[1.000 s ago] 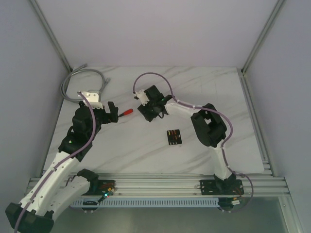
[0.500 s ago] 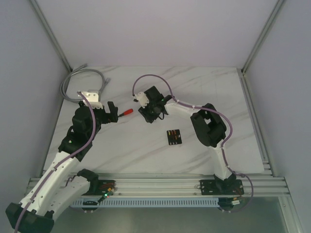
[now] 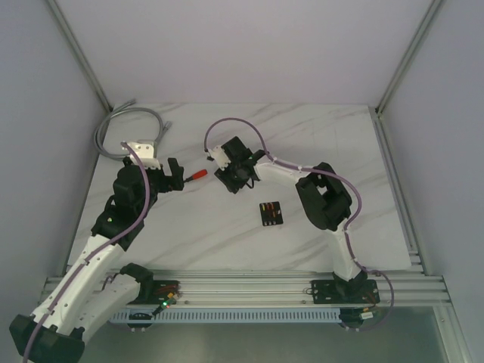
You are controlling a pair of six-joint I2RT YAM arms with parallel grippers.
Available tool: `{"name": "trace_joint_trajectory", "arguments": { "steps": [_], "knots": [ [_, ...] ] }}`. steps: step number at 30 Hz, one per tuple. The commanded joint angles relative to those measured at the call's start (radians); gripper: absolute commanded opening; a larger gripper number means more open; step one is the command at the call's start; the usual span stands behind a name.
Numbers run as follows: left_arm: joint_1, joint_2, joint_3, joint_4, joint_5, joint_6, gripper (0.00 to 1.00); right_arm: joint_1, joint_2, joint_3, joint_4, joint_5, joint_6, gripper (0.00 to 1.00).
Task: Snap on the fuse box
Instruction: Pick up the fuse from the center of the board.
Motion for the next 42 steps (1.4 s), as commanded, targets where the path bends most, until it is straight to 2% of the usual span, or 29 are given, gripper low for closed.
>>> {"name": "trace_joint_trajectory", "arguments": {
  "steps": [1,12,24,31,37,42],
  "knots": [
    [0.005,-0.003,0.001,0.021,0.008,-0.009,1.0,0.008,0.024,-0.007,-0.029,0.07,0.022,0.47],
    [0.007,-0.006,-0.001,0.022,0.01,-0.009,1.0,0.008,0.051,0.006,-0.024,0.076,-0.004,0.41],
    [0.008,-0.003,0.001,0.021,0.012,-0.009,1.0,0.004,0.083,0.023,-0.025,0.091,-0.014,0.4],
    [0.009,-0.001,-0.001,0.021,0.017,-0.011,1.0,0.001,0.06,-0.002,-0.035,0.091,-0.012,0.29],
    [0.01,0.006,0.0,0.023,0.039,-0.017,1.0,-0.002,0.012,-0.043,-0.035,0.094,0.041,0.24],
    [0.01,0.03,-0.004,0.053,0.105,-0.109,1.0,-0.001,-0.054,-0.072,-0.033,0.122,0.151,0.21]
  ]
}}
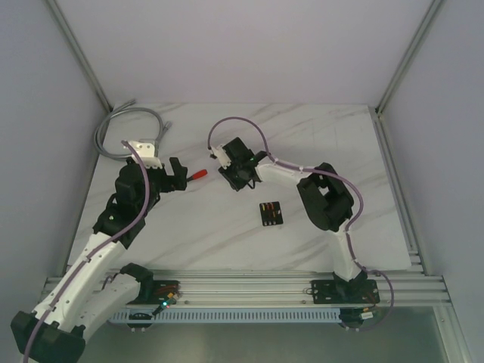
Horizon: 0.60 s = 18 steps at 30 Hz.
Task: Snap on the fuse box
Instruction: Pick up the fuse from the center of the board.
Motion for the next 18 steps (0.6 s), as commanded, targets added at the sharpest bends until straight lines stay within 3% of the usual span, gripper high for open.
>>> {"name": "trace_joint_trajectory", "arguments": {
  "steps": [1,11,18],
  "knots": [
    [0.007,0.022,-0.007,0.059,0.083,-0.092,1.0,-0.005,-0.06,-0.057,-0.067,0.059,0.121,0.21],
    [0.004,0.041,-0.117,0.193,0.211,-0.306,0.98,-0.005,-0.271,-0.149,0.006,0.119,0.406,0.19],
    [-0.039,0.023,-0.265,0.436,0.251,-0.464,0.92,0.0,-0.455,-0.275,0.176,0.117,0.641,0.19]
  ]
}}
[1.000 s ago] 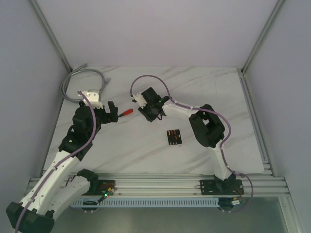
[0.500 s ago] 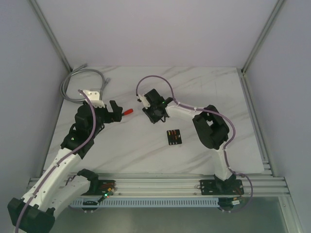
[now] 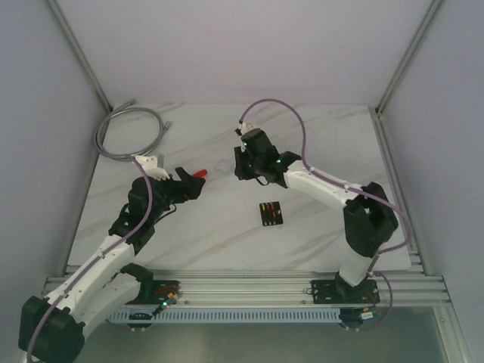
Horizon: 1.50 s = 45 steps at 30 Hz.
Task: Snap on the fuse box
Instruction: Pick up the fuse from the center of the board.
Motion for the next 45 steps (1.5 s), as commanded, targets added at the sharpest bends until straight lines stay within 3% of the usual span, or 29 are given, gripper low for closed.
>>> {"name": "trace_joint_trajectory", "arguments": {
  "steps": [1,6,13,33,39,45],
  "knots": [
    [-0.045,-0.012,-0.071,0.227,0.041,-0.127,0.9,0.007,-0.107,-0.082,0.134,0.028,0.204,0.18],
    [-0.145,0.036,-0.099,0.38,-0.016,-0.112,0.78,0.013,-0.211,-0.144,0.211,0.076,0.272,0.18],
    [-0.249,0.153,-0.05,0.476,-0.085,-0.046,0.67,0.018,-0.305,-0.194,0.274,0.08,0.338,0.18],
    [-0.33,0.442,0.123,0.598,-0.107,-0.007,0.44,0.044,-0.383,-0.293,0.348,0.102,0.414,0.18],
    [-0.333,0.469,0.145,0.592,-0.124,-0.011,0.31,0.048,-0.392,-0.306,0.36,0.105,0.421,0.19],
    [-0.336,0.466,0.149,0.588,-0.112,-0.009,0.09,0.051,-0.395,-0.325,0.376,0.107,0.426,0.19]
  ]
}}
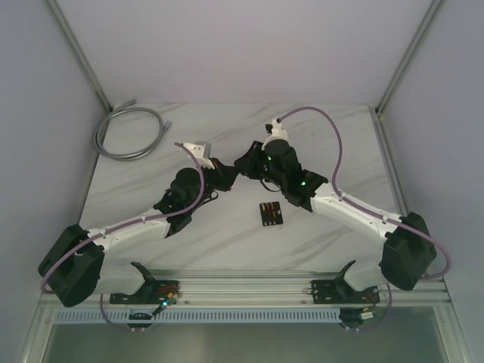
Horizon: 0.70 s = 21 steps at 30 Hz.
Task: Snap on the fuse box
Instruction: Pick up the fuse from the center of the board.
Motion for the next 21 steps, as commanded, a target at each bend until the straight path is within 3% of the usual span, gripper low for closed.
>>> {"name": "trace_joint_trajectory", "arguments": {
  "steps": [1,4,11,21],
  "knots": [
    [-0.003,0.0,0.031,0.034,-0.008,0.007,0.06,0.01,-0.033,-0.031,0.047,0.025,0.015,0.19],
    [-0.003,-0.007,0.028,0.01,-0.005,0.021,0.0,0.01,-0.042,-0.036,0.053,0.024,0.001,0.22],
    [0.003,-0.074,0.012,-0.055,0.067,0.127,0.0,-0.018,-0.113,-0.025,0.043,-0.041,-0.163,0.46],
    [0.042,-0.211,0.066,-0.167,0.417,0.295,0.0,-0.185,-0.287,0.029,-0.08,-0.618,-0.616,0.48]
  ]
}}
